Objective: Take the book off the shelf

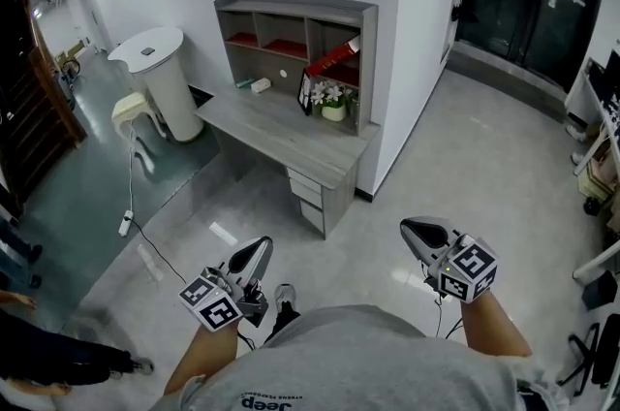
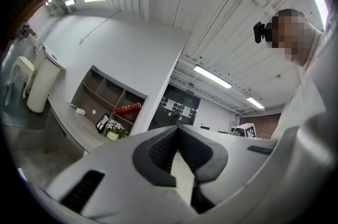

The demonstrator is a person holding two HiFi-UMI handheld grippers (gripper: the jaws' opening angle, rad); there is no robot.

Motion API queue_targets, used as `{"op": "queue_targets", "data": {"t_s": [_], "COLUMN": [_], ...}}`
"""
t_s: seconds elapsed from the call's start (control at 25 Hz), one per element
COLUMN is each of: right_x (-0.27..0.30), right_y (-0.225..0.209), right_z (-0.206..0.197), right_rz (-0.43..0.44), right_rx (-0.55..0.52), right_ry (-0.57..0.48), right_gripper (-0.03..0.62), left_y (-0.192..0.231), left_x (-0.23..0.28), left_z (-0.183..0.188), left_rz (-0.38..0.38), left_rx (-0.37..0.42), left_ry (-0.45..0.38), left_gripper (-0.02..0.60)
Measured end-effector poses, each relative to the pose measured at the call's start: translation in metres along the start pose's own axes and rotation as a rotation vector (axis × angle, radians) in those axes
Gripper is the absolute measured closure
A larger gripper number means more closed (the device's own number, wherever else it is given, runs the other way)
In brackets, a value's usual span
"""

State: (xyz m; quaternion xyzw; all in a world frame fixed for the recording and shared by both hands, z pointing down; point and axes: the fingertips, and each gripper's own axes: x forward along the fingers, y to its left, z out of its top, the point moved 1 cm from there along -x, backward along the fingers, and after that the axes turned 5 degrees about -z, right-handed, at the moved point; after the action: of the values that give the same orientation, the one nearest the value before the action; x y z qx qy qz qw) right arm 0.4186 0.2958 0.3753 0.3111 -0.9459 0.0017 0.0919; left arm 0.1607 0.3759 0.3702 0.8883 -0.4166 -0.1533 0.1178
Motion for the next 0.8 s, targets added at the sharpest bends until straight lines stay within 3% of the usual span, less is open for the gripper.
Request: {"op": "queue_targets", "data": {"t_s": [0.24, 0.56, 0.8], "right_x": [0.102, 0.259, 0.328], "right_y": [-0.025, -0.040, -0.055], "right_z": [0.003, 0.035, 0.056], "right_rz": [-0.104, -0.169, -0.217], "right_rx": [-0.003, 0.027, -0.007], "right_ry": [0.000, 0.017, 0.031], "right_gripper": [0.566, 0.565, 0.563], "left_y": [0.121, 0.267, 0.336], "left_x": [0.033, 0.064, 0.080], "left_z": [0.017, 0.083, 0.106], "left_rz": [-0.096, -0.190, -0.239], "left_rx": [-0.037, -0.014, -0.034], "left_ry": [0.003, 0.050, 0.066], "left_gripper": [0.569, 0.569, 0.569]}}
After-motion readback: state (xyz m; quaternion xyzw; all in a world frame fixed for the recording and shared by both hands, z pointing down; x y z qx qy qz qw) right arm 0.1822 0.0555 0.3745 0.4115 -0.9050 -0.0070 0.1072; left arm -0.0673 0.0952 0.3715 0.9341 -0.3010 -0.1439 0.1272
